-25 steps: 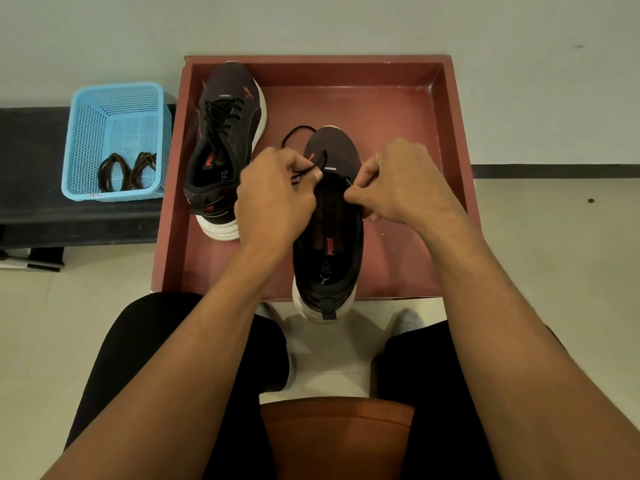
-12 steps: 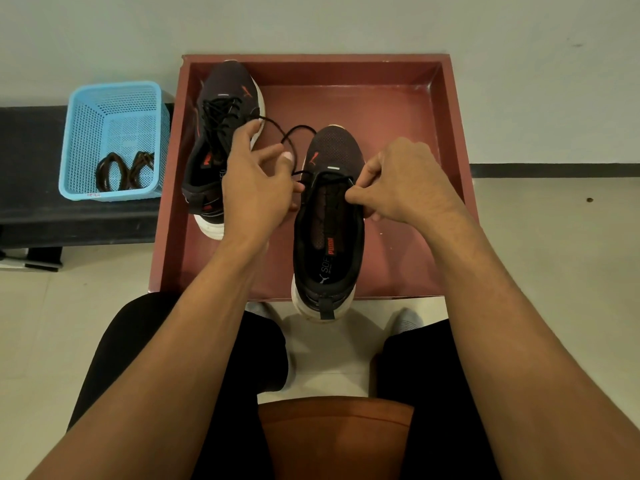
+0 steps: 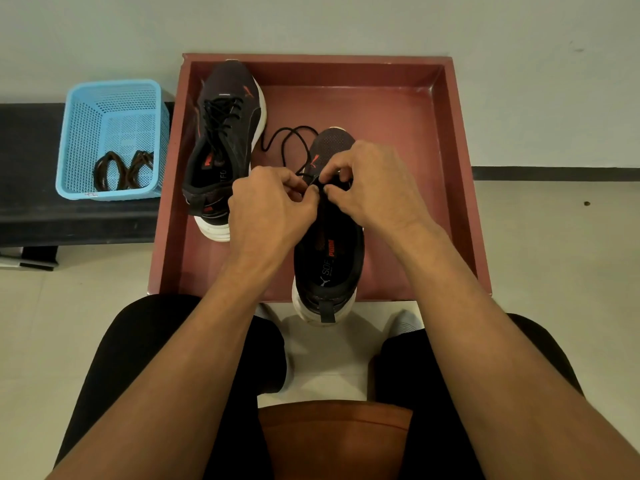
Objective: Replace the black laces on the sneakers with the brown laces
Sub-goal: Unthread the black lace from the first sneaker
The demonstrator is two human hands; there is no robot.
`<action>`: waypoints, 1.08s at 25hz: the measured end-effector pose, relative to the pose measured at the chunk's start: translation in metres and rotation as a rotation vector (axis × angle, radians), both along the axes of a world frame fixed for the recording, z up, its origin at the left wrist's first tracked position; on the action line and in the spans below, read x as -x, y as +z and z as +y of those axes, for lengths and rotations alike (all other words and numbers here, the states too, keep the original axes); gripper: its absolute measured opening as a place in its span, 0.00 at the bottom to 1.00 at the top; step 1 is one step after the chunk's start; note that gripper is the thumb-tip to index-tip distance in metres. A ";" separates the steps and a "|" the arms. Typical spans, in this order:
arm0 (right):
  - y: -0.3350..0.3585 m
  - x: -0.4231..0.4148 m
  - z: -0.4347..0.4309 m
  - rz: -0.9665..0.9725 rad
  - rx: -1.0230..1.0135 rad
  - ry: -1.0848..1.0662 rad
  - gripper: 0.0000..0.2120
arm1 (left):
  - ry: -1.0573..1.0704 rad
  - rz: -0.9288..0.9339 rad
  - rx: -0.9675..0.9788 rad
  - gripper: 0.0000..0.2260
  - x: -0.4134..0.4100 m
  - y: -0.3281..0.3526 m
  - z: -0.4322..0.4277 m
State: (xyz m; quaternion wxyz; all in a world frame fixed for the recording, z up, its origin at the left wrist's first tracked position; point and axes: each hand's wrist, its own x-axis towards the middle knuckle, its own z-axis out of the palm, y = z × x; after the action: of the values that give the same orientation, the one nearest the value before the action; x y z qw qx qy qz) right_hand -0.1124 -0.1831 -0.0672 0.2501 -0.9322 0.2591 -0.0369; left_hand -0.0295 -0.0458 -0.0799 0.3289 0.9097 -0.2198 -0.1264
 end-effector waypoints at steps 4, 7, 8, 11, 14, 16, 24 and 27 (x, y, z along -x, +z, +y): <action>-0.003 -0.005 0.006 -0.008 0.066 -0.009 0.03 | -0.002 0.021 0.038 0.08 -0.001 0.002 0.000; -0.002 -0.005 0.003 0.000 0.048 -0.007 0.03 | -0.002 0.037 0.049 0.07 -0.002 0.002 0.001; 0.000 -0.003 -0.004 0.006 0.028 -0.034 0.04 | 0.003 0.040 0.051 0.07 -0.002 0.002 0.002; 0.007 0.011 -0.032 0.025 -0.021 -0.216 0.08 | 0.007 0.044 0.057 0.06 -0.004 0.003 0.002; 0.010 0.024 -0.044 0.073 -0.025 -0.339 0.11 | 0.012 0.037 0.056 0.06 -0.005 0.004 0.002; 0.010 0.023 -0.038 0.040 -0.022 -0.331 0.05 | 0.007 0.035 0.051 0.06 -0.004 0.003 0.002; -0.006 -0.002 -0.001 -0.044 0.063 0.038 0.06 | -0.011 0.036 0.057 0.07 -0.003 0.003 0.002; -0.007 -0.007 0.000 -0.053 0.089 0.036 0.03 | -0.009 0.039 0.058 0.06 -0.004 0.004 0.002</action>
State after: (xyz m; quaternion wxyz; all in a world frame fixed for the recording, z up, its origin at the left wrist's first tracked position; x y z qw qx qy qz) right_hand -0.1052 -0.1836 -0.0746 0.2156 -0.9457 0.2334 -0.0687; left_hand -0.0256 -0.0442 -0.0759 0.3589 0.8961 -0.2211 -0.1390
